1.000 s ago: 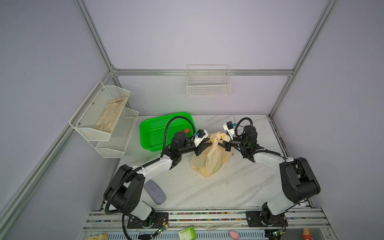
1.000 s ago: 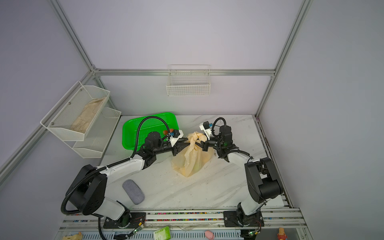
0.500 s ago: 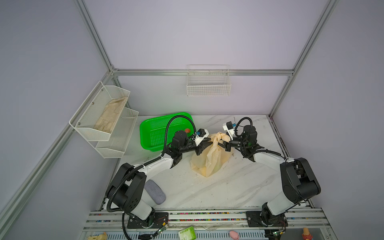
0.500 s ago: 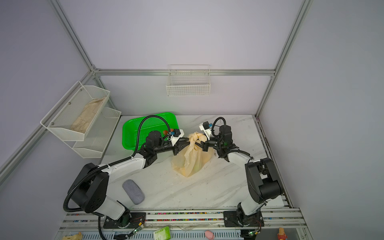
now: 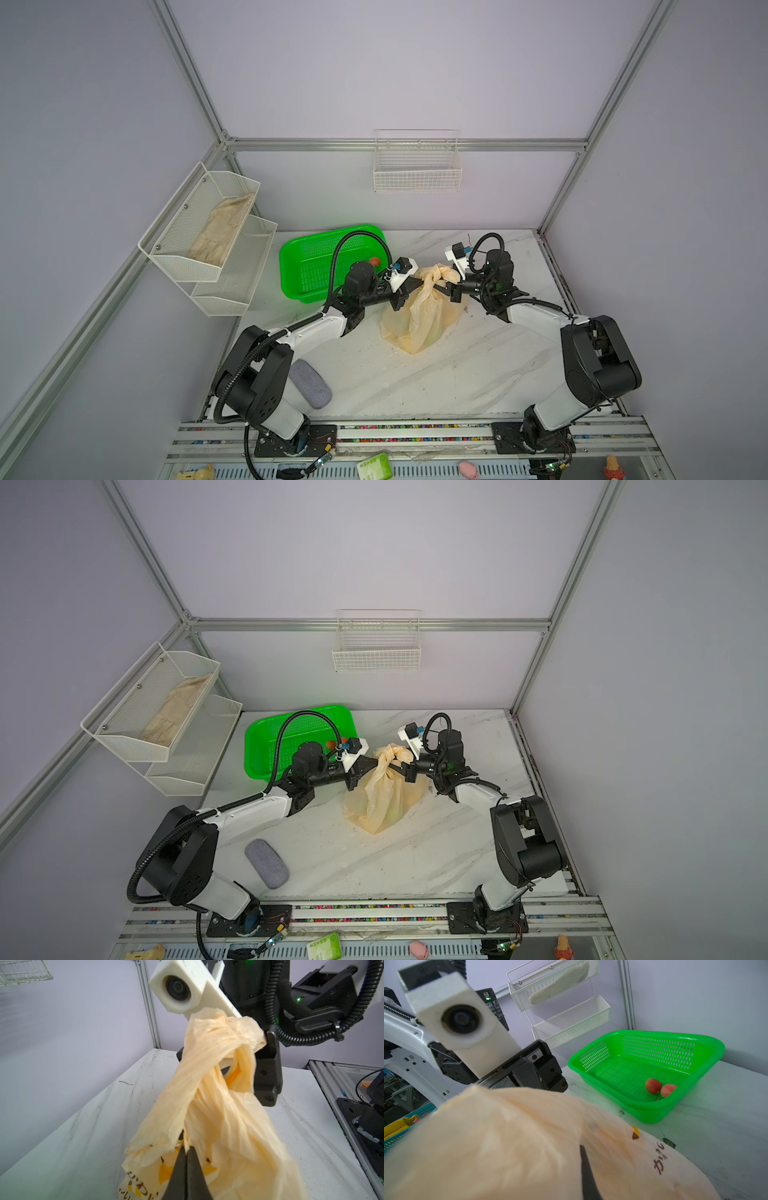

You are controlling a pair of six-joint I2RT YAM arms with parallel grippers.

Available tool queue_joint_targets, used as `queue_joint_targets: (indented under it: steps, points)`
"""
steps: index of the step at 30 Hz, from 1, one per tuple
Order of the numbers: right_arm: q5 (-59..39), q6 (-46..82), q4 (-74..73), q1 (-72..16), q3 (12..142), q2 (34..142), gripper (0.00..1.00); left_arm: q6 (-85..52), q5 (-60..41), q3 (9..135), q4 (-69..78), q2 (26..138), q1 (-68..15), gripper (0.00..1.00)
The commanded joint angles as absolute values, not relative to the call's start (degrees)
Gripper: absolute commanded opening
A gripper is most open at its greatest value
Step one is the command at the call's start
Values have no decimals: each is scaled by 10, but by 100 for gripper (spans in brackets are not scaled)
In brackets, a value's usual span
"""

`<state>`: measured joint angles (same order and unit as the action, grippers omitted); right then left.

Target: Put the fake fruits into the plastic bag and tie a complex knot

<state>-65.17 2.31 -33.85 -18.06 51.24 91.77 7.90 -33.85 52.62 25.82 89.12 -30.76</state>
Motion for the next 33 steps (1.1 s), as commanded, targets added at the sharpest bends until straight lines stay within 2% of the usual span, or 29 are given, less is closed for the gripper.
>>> queue_joint_targets:
  steps: [1,17,25,29,33]
  points:
    - [-650,2,-329,-185,528,896,0,76,-314,560,272,864,-305,0]
    - [-615,-1,-321,-184,525,885,0,86,-274,534,265,834,-304,0]
    - [-627,2,-319,-183,530,889,0,108,-278,543,238,839,-304,0]
    - [-628,51,-371,-184,523,886,0,122,-275,538,212,844,-304,7]
    - [-619,157,-487,-184,500,891,0,102,-303,522,230,850,-304,11]
